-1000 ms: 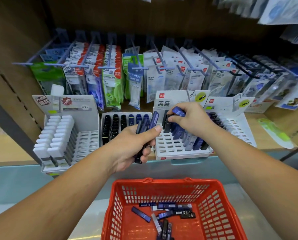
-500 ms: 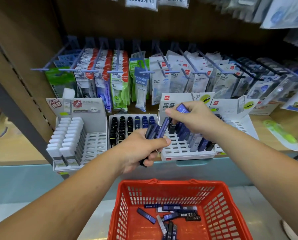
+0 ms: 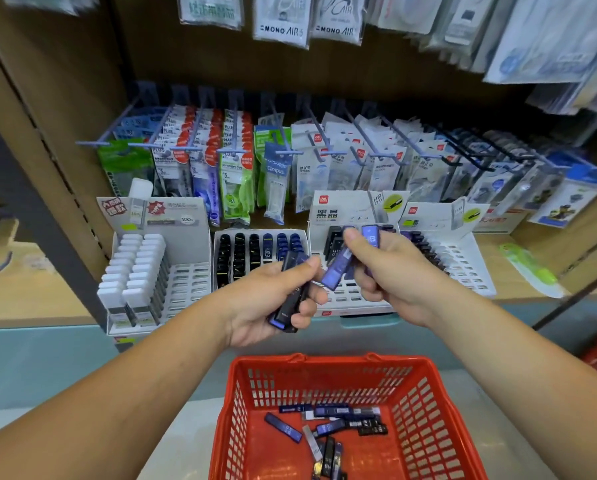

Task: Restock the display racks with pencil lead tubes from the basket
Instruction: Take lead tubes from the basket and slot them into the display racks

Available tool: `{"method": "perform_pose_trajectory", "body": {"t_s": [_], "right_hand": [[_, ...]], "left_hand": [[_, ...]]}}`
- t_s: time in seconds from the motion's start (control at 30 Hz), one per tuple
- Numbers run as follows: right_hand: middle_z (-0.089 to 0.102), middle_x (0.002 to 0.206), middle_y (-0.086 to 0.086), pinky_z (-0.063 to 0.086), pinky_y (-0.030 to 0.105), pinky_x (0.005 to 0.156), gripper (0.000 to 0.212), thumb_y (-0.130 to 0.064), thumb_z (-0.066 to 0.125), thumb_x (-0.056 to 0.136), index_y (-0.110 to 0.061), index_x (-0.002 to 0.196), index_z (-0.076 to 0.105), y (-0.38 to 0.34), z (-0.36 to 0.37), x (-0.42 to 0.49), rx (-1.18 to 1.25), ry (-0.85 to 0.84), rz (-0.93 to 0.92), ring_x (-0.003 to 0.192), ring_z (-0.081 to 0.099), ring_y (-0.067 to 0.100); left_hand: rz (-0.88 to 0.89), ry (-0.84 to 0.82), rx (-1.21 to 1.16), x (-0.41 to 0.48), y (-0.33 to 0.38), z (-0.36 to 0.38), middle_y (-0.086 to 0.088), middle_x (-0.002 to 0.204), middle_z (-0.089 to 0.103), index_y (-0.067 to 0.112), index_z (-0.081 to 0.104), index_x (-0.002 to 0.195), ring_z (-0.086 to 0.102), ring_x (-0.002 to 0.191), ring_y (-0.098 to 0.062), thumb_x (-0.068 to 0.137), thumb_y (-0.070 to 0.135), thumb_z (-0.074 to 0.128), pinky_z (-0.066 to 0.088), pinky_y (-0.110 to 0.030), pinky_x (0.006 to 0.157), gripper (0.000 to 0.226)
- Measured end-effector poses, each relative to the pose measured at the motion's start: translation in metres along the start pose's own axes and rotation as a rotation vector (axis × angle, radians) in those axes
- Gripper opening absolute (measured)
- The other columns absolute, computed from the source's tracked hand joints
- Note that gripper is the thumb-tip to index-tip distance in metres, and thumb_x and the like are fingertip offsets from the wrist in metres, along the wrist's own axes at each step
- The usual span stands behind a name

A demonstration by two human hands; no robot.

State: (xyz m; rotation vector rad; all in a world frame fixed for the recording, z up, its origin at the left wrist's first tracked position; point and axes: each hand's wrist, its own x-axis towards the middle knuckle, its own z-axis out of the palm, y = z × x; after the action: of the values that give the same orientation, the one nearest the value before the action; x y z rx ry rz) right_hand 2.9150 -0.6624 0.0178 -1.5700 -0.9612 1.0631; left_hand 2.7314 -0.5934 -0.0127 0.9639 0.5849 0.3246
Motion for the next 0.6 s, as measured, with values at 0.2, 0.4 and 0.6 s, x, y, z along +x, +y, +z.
{"method": "perform_pose_trajectory", "body": {"t_s": [0.2,0.4,0.6], "right_hand": [[0.075,0.089,0.018,0.058,0.035,0.058,0.031,-0.031,0.041,0.111,-0.004,0.115,0.055,0.006,-0.009,-0.002,0.172,-0.03,0.116,0.073,0.073,0.022],[0.058,0.09,0.016,0.062,0.055,0.063,0.02,-0.024,0.049,0.108,-0.006,0.107,0.058,0.011,0.0,-0.002,0.452,-0.056,0.245,0.078,0.075,0.04],[0.062,0.084,0.015,0.061,0.051,0.062,0.03,-0.037,0.047,0.108,-0.01,0.108,0.06,0.014,0.0,0.0,0.563,-0.064,0.379,0.066,0.067,0.031]], "left_hand": [[-0.112,0.146,-0.036,0.0,0.003,-0.012,0.002,0.064,0.046,0.021,0.057,0.087,0.04,0.046,-0.011,0.094,0.062,0.058,0.038,-0.022,0.041,0.041],[-0.189,0.116,-0.111,0.008,-0.001,-0.017,0.002,0.064,0.036,0.018,0.056,0.084,0.024,0.037,-0.006,0.089,0.082,0.044,0.014,-0.015,0.035,0.065],[-0.209,0.066,-0.115,0.01,0.001,-0.018,-0.006,0.07,0.047,0.011,0.06,0.094,0.033,0.043,-0.014,0.098,0.073,0.033,0.023,-0.02,0.039,0.068]]}}
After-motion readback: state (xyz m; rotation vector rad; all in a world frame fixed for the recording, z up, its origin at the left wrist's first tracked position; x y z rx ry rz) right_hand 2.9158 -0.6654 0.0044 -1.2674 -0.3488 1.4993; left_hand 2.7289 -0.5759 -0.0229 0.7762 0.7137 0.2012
